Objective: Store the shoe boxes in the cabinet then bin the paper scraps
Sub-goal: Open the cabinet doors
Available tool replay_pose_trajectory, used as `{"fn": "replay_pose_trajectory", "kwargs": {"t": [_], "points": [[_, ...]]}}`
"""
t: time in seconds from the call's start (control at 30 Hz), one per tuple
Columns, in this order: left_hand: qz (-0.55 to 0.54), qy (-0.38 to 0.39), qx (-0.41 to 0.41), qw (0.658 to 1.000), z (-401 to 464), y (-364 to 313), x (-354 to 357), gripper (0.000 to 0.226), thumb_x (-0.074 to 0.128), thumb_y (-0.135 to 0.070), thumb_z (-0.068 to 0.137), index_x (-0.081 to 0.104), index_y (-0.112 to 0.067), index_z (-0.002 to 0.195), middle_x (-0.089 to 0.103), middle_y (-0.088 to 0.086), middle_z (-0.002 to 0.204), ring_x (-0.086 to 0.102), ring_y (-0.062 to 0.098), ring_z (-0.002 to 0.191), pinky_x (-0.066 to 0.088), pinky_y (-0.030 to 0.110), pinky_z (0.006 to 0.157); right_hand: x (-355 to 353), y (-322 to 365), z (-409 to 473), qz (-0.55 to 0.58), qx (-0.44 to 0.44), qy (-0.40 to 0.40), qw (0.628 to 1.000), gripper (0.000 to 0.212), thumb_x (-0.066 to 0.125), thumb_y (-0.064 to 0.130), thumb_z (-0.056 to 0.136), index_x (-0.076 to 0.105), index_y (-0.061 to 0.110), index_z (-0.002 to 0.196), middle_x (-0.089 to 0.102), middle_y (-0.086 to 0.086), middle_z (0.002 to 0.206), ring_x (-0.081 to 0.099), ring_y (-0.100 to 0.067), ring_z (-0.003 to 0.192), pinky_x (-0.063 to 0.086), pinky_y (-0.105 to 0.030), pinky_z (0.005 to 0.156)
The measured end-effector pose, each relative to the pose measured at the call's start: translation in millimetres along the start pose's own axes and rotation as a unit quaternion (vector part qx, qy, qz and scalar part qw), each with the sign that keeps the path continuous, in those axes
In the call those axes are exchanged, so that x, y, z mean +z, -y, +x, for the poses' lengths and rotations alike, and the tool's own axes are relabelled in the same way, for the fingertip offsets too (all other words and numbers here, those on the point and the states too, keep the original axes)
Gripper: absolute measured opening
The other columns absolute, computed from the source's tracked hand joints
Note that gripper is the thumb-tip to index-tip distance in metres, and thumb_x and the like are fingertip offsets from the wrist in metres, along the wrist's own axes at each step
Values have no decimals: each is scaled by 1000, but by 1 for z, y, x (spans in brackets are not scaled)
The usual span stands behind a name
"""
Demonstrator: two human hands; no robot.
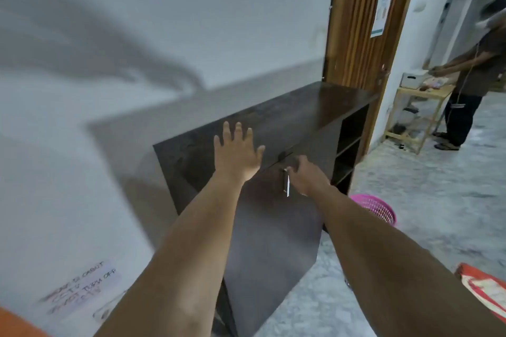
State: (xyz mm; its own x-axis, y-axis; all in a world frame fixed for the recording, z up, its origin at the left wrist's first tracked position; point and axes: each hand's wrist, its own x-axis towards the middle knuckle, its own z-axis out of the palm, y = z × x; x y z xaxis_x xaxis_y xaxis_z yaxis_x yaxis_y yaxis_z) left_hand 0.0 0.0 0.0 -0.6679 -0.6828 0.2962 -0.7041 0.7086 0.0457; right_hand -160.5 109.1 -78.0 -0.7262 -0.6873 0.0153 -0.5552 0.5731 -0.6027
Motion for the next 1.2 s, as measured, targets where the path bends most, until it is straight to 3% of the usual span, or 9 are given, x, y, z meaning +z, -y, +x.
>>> {"fn": "replay_pose_trajectory", "kwargs": {"t": [0.13, 0.33, 0.43, 0.53, 0.67, 0.77, 0.83, 1.07, 1.2], "points": [[-40, 98, -29, 994, 11, -12, 51, 68, 20, -61, 101, 24, -24, 159, 14, 6, 169, 7, 35, 155, 13, 61, 121, 49, -19, 16, 93, 38, 5, 995, 66, 40, 52, 102, 20, 23, 158, 64, -23, 132, 62, -44, 118, 49, -46, 94], [0, 35, -34, 999, 9, -17, 85, 60, 19, -51, 104, 22, -26, 159, 22, 3, 167, 15, 32, 155, 11, 59, 123, 85, -41, 33, 149, 58, 13, 987, 54, 38, 49, 105, 33, 24, 152, 63, -25, 131, 62, -47, 117, 50, -47, 96], [5, 33, -36, 999, 9, -18, 84, 60, 17, -50, 104, 22, -26, 159, 22, 2, 167, 15, 31, 155, 12, 59, 123, 86, -52, 40, 132, 43, 24, 990, 52, 37, 51, 104, 54, 16, 139, 63, -24, 127, 61, -45, 117, 51, -45, 95], [1, 41, -38, 998, 6, -17, 84, 60, 16, -49, 105, 20, -26, 160, 20, 2, 168, 13, 31, 155, 11, 58, 123, 81, -49, 41, 197, 41, 45, 978, 48, 44, 49, 104, 64, 11, 127, 65, -19, 126, 61, -40, 118, 50, -42, 96], [-6, 65, -31, 997, 7, -15, 78, 59, 17, -48, 105, 18, -25, 160, 16, 1, 169, 11, 29, 156, 10, 55, 124, 65, -47, 29, 236, 74, 62, 967, 75, 35, 77, 93, 63, 20, 133, 67, -13, 129, 61, -36, 121, 48, -45, 104], [-14, 84, -23, 996, 0, -14, 70, 62, 19, -51, 105, 17, -23, 161, 14, 1, 169, 10, 28, 156, 9, 52, 125, 52, -58, 6, 178, 55, 65, 980, 83, 28, 81, 92, 56, 21, 141, 62, -15, 138, 56, -37, 129, 42, -39, 98], [-19, 99, -21, 995, -10, -14, 63, 65, 19, -53, 104, 15, -21, 161, 11, 2, 170, 7, 28, 156, 8, 51, 126, 43, -71, -19, 178, 58, 65, 980, 88, 25, 88, 86, 59, 23, 134, 65, -13, 133, 60, -35, 122, 45, -39, 97], [-17, 144, -2, 989, -65, -22, 39, 85, 16, -71, 98, 11, -15, 161, 4, 6, 170, 3, 32, 156, 9, 53, 125, 12, -123, -141, 234, 91, -46, 967, 87, 28, 91, 82, 75, 18, 74, 75, 2, 74, 72, -19, 77, 59, -39, 80], [-58, 153, -23, 986, -115, -30, 23, 88, 20, -78, 93, 25, -20, 159, 12, 8, 169, 7, 35, 155, 14, 56, 124, 5, -143, -216, 217, 78, -174, 957, 74, 35, 88, 82, 66, 22, 74, 67, 7, 66, 66, -12, 65, 58, -37, 64]]}}
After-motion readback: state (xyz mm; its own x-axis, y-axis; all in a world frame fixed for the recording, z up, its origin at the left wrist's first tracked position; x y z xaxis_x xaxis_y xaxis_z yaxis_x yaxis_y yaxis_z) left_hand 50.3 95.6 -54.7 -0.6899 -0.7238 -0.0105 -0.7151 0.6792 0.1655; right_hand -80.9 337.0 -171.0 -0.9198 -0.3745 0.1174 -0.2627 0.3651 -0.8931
